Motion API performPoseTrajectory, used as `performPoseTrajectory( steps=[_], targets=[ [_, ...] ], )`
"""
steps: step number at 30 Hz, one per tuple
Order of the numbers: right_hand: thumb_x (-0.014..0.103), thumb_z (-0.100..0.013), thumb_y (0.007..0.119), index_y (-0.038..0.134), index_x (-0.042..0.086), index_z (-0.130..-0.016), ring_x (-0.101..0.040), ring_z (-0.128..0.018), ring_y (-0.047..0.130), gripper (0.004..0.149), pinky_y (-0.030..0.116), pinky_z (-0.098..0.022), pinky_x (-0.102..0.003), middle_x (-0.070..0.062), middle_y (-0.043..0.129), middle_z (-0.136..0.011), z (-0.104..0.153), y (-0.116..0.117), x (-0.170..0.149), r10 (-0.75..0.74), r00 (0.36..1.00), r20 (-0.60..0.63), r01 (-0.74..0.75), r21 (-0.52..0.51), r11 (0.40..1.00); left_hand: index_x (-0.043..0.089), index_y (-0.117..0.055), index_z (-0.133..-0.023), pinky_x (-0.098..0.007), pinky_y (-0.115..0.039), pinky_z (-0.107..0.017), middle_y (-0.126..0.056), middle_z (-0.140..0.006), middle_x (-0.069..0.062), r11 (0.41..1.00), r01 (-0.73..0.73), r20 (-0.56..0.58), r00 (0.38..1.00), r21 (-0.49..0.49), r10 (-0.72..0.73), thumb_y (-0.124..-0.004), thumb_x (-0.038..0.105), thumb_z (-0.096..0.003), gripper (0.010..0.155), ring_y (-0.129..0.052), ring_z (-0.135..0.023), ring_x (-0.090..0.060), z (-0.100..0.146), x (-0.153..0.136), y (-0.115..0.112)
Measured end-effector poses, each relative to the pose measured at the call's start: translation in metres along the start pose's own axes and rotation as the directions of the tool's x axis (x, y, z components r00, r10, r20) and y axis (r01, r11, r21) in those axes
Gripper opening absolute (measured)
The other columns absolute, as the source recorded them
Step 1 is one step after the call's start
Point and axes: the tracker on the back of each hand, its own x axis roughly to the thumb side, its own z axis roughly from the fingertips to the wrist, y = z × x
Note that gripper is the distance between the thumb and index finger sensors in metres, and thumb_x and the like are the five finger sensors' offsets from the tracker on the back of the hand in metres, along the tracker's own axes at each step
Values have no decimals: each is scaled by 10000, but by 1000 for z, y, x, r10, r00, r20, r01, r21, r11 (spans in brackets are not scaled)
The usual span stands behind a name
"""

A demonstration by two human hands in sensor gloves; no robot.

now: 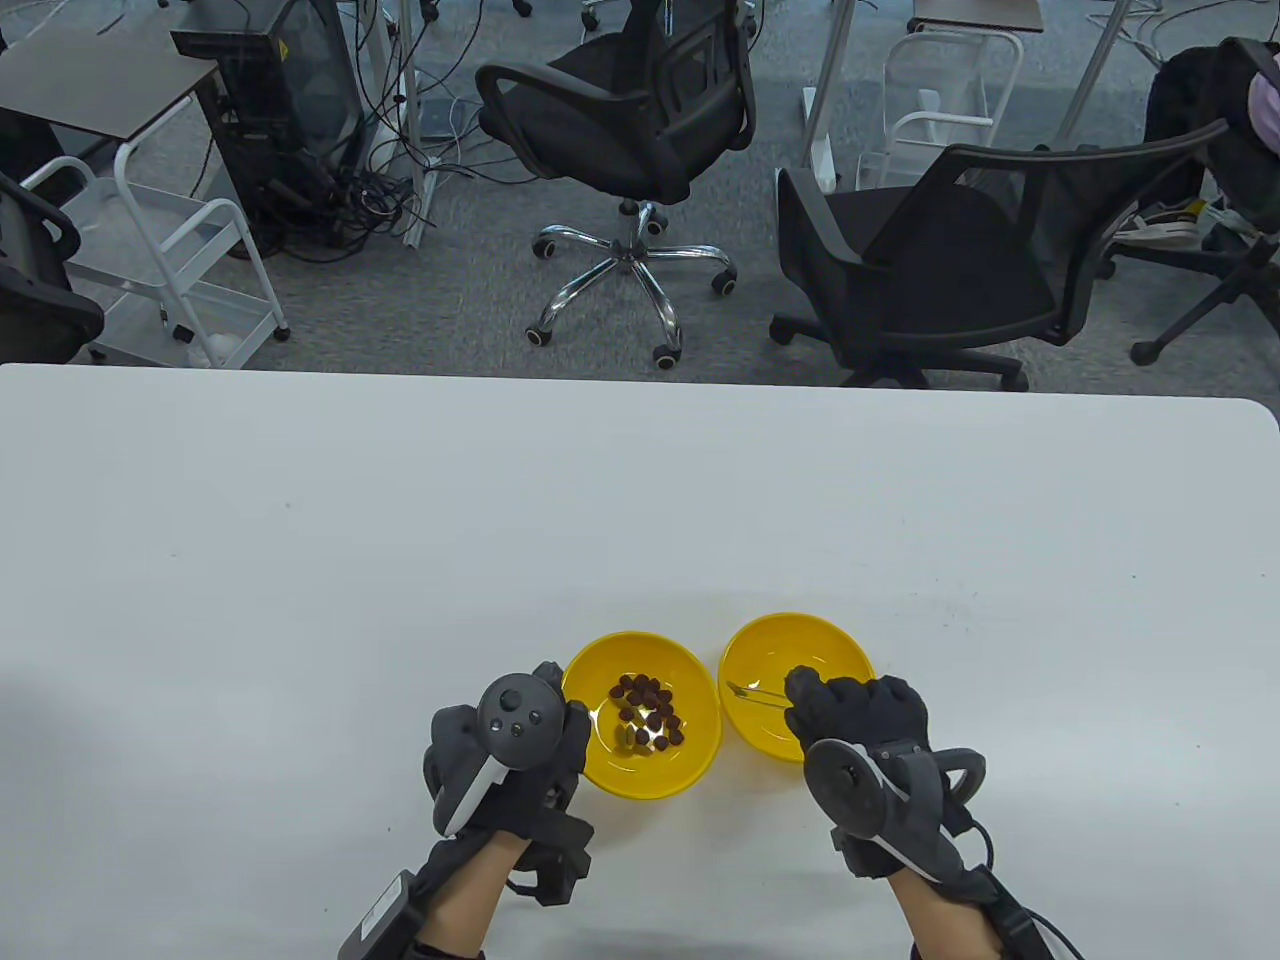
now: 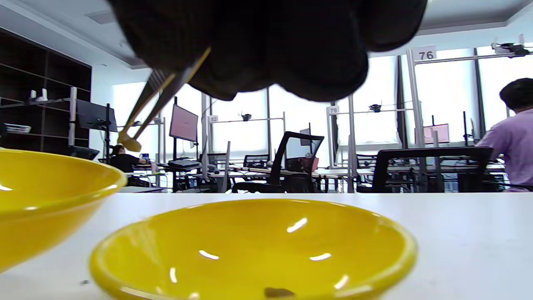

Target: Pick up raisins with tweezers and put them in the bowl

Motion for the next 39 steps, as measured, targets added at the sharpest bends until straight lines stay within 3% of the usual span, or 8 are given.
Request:
performPoseTrajectory(
  steps=[5, 9, 21, 31, 35, 39],
  targets=[
    [352, -409, 786, 918, 174, -795, -170, -428, 954, 445, 667, -617, -541, -19, 914, -612, -6, 19, -11, 109, 994, -24, -107, 83, 991, -80, -565, -985, -392, -890, -350, -1006, -426, -72, 1000, 5, -8, 1000, 2, -5, -621, 318, -553, 589, -988, -143, -80, 0, -2, 1],
    [353, -408, 787, 919, 179, -796, -169, -435, 954, 445, 664, -622, -540, -17, 913, -616, -7, 31, -7, 165, 986, 24, -167, 176, 970, -76, -565, -985, -391, -891, -351, -1006, -426, -71, 1000, 3, -6, 1000, 3, -3, -621, 318, -552, 588, -988, -144, -79, 0, -2, 1],
    [356, -409, 789, 912, 179, -810, -173, -446, 957, 456, 660, -625, -544, -23, 913, -627, -6, 38, 0, 256, 965, 61, -263, 205, 943, -79, -564, -985, -393, -890, -351, -1006, -426, -73, 1000, 3, -4, 1000, 1, -3, -621, 317, -553, 588, -988, -143, -80, 0, -2, 2],
    [358, -415, 776, 895, 174, -825, -166, -442, 956, 465, 668, -616, -542, -25, 907, -630, -2, 16, 0, 156, 988, 21, -157, 62, 986, -78, -563, -986, -392, -890, -351, -1006, -426, -72, 1000, -5, 7, 1000, 7, 5, -620, 318, -553, 589, -988, -144, -79, 1, -1, 2],
    [354, -417, 772, 891, 170, -829, -164, -441, 958, 466, 670, -613, -541, -28, 907, -631, 3, 9, 7, 25, 998, 58, -25, 13, 1000, -76, -565, -985, -390, -890, -351, -1006, -426, -71, 1000, -10, 15, 1000, 11, 10, -619, 319, -553, 588, -988, -144, -78, 1, 0, 2],
    [358, -418, 771, 889, 176, -833, -165, -453, 964, 469, 669, -616, -542, -24, 910, -637, 8, 7, 21, -42, 992, 120, 38, 35, 999, -77, -565, -985, -390, -891, -350, -1006, -425, -71, 1000, -20, 25, 999, 9, 19, -619, 321, -553, 590, -988, -143, -78, 1, 1, 1]
  ],
)
